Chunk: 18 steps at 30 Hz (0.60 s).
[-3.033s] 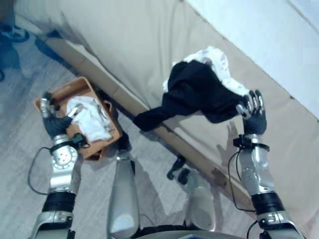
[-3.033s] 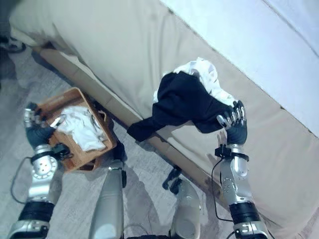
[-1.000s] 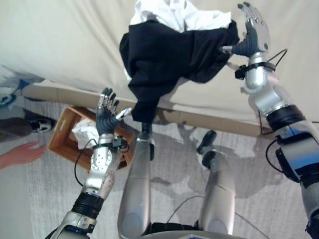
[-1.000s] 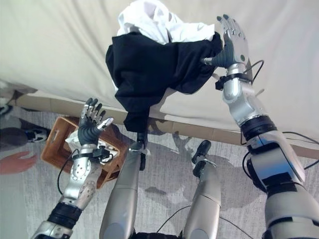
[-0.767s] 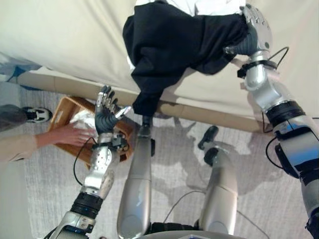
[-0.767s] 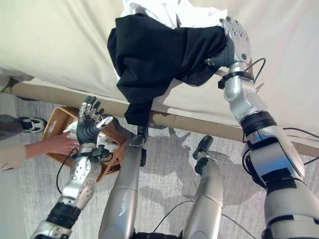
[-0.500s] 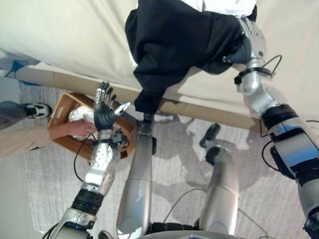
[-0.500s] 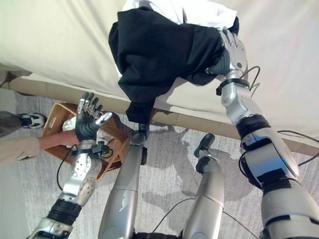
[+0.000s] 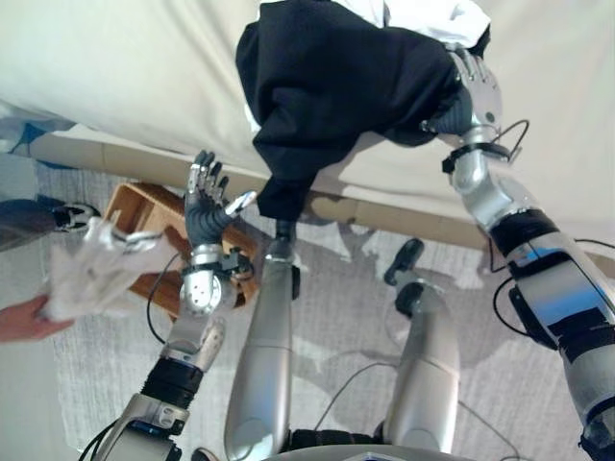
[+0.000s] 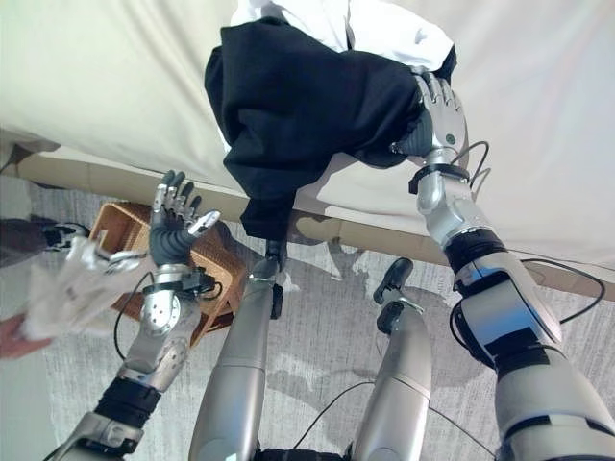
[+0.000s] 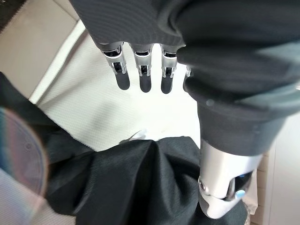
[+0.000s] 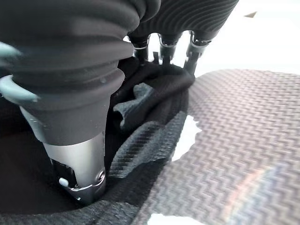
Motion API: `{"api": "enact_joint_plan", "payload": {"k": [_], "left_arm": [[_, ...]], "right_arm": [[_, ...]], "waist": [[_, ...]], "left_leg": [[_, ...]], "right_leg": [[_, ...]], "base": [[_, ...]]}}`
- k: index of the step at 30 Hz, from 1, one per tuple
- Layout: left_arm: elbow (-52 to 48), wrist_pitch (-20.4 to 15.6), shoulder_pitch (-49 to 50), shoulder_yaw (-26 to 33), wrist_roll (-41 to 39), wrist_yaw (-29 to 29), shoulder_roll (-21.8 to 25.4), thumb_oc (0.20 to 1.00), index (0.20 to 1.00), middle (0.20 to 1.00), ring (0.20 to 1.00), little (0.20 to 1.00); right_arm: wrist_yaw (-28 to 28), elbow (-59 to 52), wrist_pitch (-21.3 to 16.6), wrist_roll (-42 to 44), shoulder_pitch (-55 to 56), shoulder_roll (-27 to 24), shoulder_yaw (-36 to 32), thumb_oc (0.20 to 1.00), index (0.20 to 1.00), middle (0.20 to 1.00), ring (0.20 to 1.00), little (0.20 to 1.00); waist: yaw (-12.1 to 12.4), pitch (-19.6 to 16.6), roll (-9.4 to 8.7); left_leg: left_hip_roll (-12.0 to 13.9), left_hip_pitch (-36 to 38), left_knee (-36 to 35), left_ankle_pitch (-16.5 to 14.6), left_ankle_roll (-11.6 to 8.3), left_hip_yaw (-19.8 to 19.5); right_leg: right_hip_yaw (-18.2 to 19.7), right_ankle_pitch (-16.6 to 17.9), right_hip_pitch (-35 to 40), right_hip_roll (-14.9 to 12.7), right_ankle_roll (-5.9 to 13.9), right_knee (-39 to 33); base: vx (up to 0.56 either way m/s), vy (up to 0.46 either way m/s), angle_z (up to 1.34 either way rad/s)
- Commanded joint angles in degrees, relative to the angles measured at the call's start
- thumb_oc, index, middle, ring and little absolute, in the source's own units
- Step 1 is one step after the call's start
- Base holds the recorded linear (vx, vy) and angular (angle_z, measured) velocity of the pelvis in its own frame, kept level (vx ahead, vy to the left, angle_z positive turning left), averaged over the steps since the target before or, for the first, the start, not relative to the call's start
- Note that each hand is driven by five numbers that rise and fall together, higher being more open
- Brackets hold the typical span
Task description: Pick up clothes into the bucket
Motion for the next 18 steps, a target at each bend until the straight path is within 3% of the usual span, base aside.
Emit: {"api": "enact_joint_plan", "payload": {"k": [1, 2, 3, 5, 18], "left_arm": [[-4.2, -2.9, 1.7, 1.6, 2.5, 0.8, -1.5, 1.000, 1.000, 1.000, 1.000, 1.000], [-4.4, -2.9, 1.2, 1.7, 2.6, 0.8, -1.4, 1.000, 1.000, 1.000, 1.000, 1.000], [-4.1, -2.9, 1.7, 1.6, 2.6, 0.9, -1.5, 1.000, 1.000, 1.000, 1.000, 1.000], [-3.7, -3.0, 0.7, 2.1, 2.3, 1.0, -1.4, 1.000, 1.000, 1.000, 1.000, 1.000], [-2.1, -2.7, 0.5, 2.5, 2.5, 1.5, -2.2, 1.000, 1.000, 1.000, 1.000, 1.000]], "right_arm": [[-0.5, -1.9, -1.2, 0.0, 0.8, -1.6, 2.0, 0.200, 0.200, 0.200, 0.200, 0.200], [-0.5, -2.0, -1.1, 0.0, 0.3, -1.8, 1.9, 0.200, 0.200, 0.200, 0.200, 0.200], [-0.4, -2.2, -1.2, 0.1, 0.9, -1.4, 2.0, 0.200, 0.200, 0.200, 0.200, 0.200], [-0.4, -2.4, -1.5, 0.9, 0.5, -0.8, 1.5, 0.200, 0.200, 0.200, 0.200, 0.200], [-2.9, -8.8, -4.1, 9.5, 7.1, 1.6, -7.0, 0.200, 0.200, 0.200, 0.200, 0.200]], "waist": [[0.5, -1.1, 1.53], [0.5, -1.1, 1.65], [0.5, -1.1, 1.50], [0.7, -1.1, 1.48], [-0.2, -1.1, 0.84]], "left_leg": [[-1.1, -1.1, 0.8, -2.1, 0.79, 1.9], [-1.2, -2.5, 0.2, -0.1, 1.15, 2.0], [-1.2, -1.0, 0.6, -2.0, 0.78, 1.8], [-1.2, -1.7, -0.9, 0.2, 1.09, 1.8], [-0.7, 3.1, -3.8, 0.9, 0.90, 2.1]], "right_leg": [[2.6, -0.2, 1.8, -0.3, 4.62, 0.6], [2.0, 1.5, 0.7, -0.4, 4.01, -0.2], [2.5, -0.2, 2.0, -0.3, 4.62, 0.5], [1.6, 1.7, 1.6, -0.4, 4.05, -1.0], [0.9, 2.6, 6.3, -0.3, 4.19, -3.7]], "base": [[0.00, 0.000, 0.00], [0.07, -0.038, 0.02], [-0.07, 0.017, 0.03], [-0.04, -0.004, 0.02], [0.00, 0.000, 0.00]]}}
